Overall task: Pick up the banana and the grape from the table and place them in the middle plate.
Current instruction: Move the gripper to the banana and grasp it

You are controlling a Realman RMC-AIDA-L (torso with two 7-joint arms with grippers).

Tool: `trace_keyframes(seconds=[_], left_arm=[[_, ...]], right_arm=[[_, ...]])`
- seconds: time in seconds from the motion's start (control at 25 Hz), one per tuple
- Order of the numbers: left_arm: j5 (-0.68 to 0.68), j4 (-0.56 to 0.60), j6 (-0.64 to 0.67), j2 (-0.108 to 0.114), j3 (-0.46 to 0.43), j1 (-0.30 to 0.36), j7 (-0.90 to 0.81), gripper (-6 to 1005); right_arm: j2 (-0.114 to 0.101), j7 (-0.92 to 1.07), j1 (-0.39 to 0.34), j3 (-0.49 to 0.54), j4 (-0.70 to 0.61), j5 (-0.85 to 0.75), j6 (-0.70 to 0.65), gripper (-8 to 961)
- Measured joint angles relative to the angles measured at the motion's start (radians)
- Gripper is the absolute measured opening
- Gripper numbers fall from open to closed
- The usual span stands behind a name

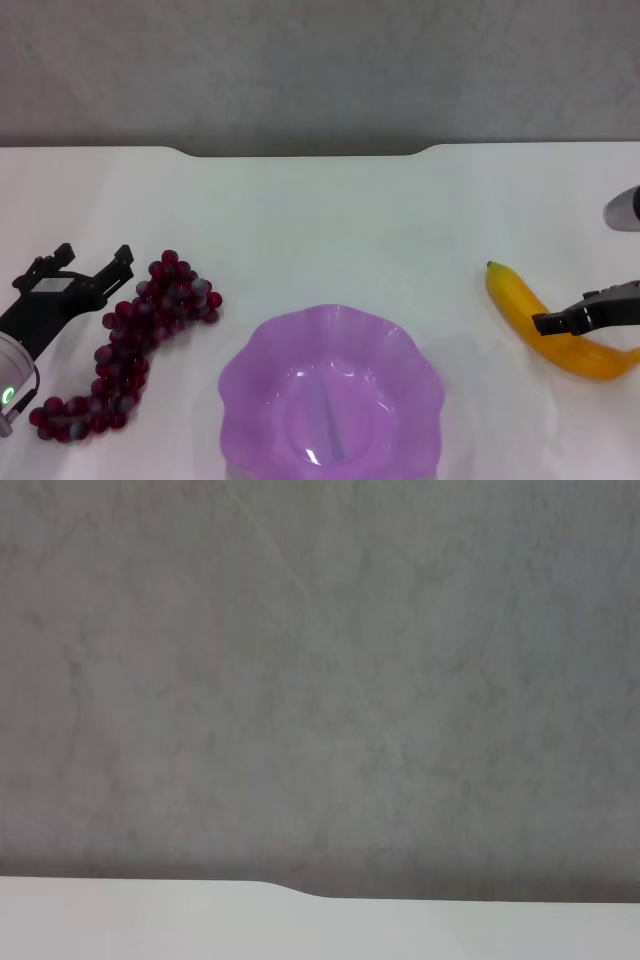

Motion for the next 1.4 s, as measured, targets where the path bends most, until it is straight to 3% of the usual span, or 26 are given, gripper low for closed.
trace_keyframes(seconds=[1.08, 1.4], left_arm=[[0.000, 0.000, 0.001, -0.002, 0.003, -0.006, 0.001, 893], [0.000, 0.000, 0.001, -0.003, 0.003, -0.007, 0.001, 893]], right_arm=[[0.003, -0.046, 0.053, -0.183, -0.242, 0.138, -0.270, 879], [0.005, -0.043, 0.057, -0.222, -0.260, 0.140, -0.316, 804]])
